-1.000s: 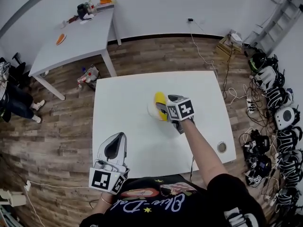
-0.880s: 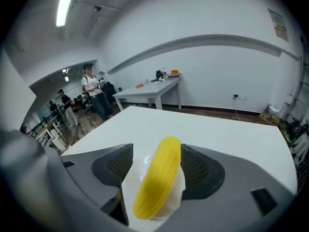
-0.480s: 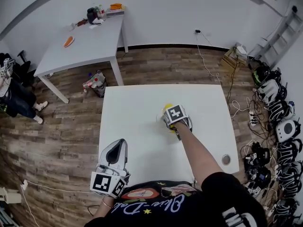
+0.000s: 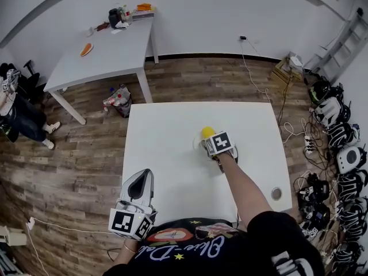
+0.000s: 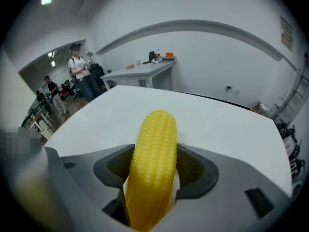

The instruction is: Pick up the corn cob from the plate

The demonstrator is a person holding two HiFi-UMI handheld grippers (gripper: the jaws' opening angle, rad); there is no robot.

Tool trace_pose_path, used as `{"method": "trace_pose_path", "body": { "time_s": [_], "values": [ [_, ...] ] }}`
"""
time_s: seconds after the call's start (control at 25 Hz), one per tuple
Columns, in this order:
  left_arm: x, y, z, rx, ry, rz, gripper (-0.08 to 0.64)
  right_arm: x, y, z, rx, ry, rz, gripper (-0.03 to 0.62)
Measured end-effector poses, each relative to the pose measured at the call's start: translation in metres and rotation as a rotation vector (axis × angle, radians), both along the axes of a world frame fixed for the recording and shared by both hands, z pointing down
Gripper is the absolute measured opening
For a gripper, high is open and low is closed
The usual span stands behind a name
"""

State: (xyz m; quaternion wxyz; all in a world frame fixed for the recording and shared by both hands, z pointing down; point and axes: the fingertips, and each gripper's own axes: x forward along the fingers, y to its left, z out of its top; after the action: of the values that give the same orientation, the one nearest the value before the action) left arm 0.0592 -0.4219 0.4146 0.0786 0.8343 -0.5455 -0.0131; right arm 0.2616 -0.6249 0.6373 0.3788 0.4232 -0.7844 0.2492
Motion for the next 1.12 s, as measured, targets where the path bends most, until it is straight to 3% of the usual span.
{"method": "trace_pose_path", "body": {
  "time_s": [0.24, 0.44, 0.64, 0.88, 1.12],
  "values": [
    [0.005, 0.002, 0.002, 0.007, -0.013, 0.037, -0.003, 0.019, 0.017, -0.055, 0.216, -0.219, 0.092, 0.273],
    [0.011, -0.005, -0.003, 0.013, -0.002, 0.069, -0.003, 0.032, 0.051, -0.124, 0.398, -0.347, 0.124, 0.273],
    [0.028, -0.010, -0.002, 0.017, -0.001, 0.122, -0.003, 0.033, 0.090, -0.193, 0.570, -0.418, 0.094, 0.272],
    [0.044, -0.012, -0.005, 0.023, 0.005, 0.179, -0.003, 0.032, 0.126, -0.243, 0.665, -0.478, 0.074, 0.272],
    [0.047, -0.008, -0.001, 0.008, 0.003, 0.200, -0.003, 0.034, 0.144, -0.249, 0.687, -0.461, 0.082, 0.272]
  ]
}}
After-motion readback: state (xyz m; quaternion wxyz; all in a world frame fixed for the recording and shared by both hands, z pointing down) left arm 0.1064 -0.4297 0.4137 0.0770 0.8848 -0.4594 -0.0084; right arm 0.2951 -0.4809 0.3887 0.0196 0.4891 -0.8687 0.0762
